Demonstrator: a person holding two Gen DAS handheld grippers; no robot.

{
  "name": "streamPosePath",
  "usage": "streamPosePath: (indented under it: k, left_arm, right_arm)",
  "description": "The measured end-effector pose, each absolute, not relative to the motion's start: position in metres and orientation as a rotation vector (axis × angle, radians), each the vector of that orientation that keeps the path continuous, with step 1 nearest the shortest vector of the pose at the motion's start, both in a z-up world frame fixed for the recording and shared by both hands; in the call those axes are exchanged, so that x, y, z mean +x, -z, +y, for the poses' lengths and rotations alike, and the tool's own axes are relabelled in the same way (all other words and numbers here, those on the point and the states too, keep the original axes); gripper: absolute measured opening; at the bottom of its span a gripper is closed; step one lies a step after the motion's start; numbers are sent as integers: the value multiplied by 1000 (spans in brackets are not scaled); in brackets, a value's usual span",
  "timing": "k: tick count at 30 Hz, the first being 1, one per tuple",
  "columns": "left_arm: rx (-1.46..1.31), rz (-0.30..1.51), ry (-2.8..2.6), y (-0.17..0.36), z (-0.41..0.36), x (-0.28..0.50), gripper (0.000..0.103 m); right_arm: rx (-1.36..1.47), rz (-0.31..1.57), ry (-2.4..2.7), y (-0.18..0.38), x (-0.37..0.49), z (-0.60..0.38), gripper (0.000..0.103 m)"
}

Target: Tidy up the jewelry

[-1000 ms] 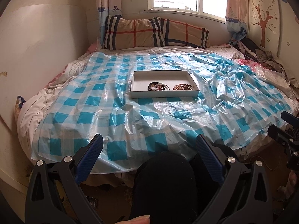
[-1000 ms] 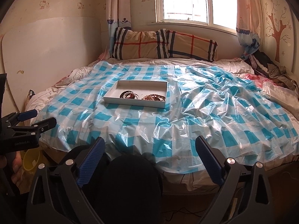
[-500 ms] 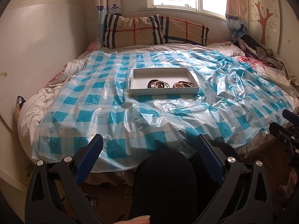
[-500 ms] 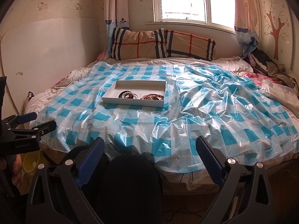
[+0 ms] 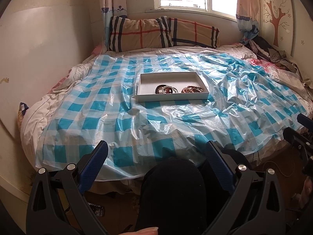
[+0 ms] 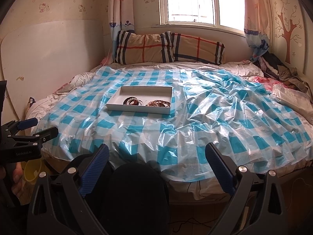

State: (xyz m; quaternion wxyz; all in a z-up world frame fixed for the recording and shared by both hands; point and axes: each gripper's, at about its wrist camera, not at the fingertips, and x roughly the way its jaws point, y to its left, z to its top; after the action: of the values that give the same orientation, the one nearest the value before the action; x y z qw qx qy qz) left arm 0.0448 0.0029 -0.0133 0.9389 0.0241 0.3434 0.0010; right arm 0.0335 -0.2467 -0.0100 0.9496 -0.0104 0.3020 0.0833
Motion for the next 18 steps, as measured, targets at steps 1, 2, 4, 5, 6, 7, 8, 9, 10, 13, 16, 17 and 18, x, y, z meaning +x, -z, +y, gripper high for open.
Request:
streamPosePath:
  k: [1,2,4,5,6,7,8,9,10,13,16,17,18]
  left_arm:
    - [47,701,-1,13,3,45,95]
    - [46,700,-1,12,3,44,95]
    - [47,701,-3,12,3,44,95]
    - [50,700,-3,12,3,44,95]
    - [51,698,-4,12,3,44,95]
    - [52,697,-3,11,3,43,95]
    - [50,698,-1,11,3,44,95]
    - [50,700,-2,11,3,44,95]
    - [52,701,-4,11,2,44,95]
    - [51,700,-4,11,2,43,95]
    - [52,699,-4,11,1,43,95]
    - [52,698,-4,11,2,43,95]
    - [52,699,-3,11,2,43,95]
  right_arm:
    - [-21,612,-168,8,33,-248,94]
    - [-21,610,-167,7,32,-248,94]
    - [-21,606,-165,6,30,-248,94]
    - [-20,603,-165,5,30,-249,94]
    - [-20,601,-163,5,29,-248,94]
    - [-21,600,-161,5,28,-246,94]
    - [-21,599,-160,5,28,-246,94]
    - [-21,598,-159,4,28,-247,95]
    - [-21,598,-159,4,28,-247,95]
    - [-19,593,-155,2,28,-248,95]
    - [-15,588,-152,2,26,-249,95]
    - [-14,589,-152,2,26,-250,95]
    - [-15,588,-153,2,26,-250,95]
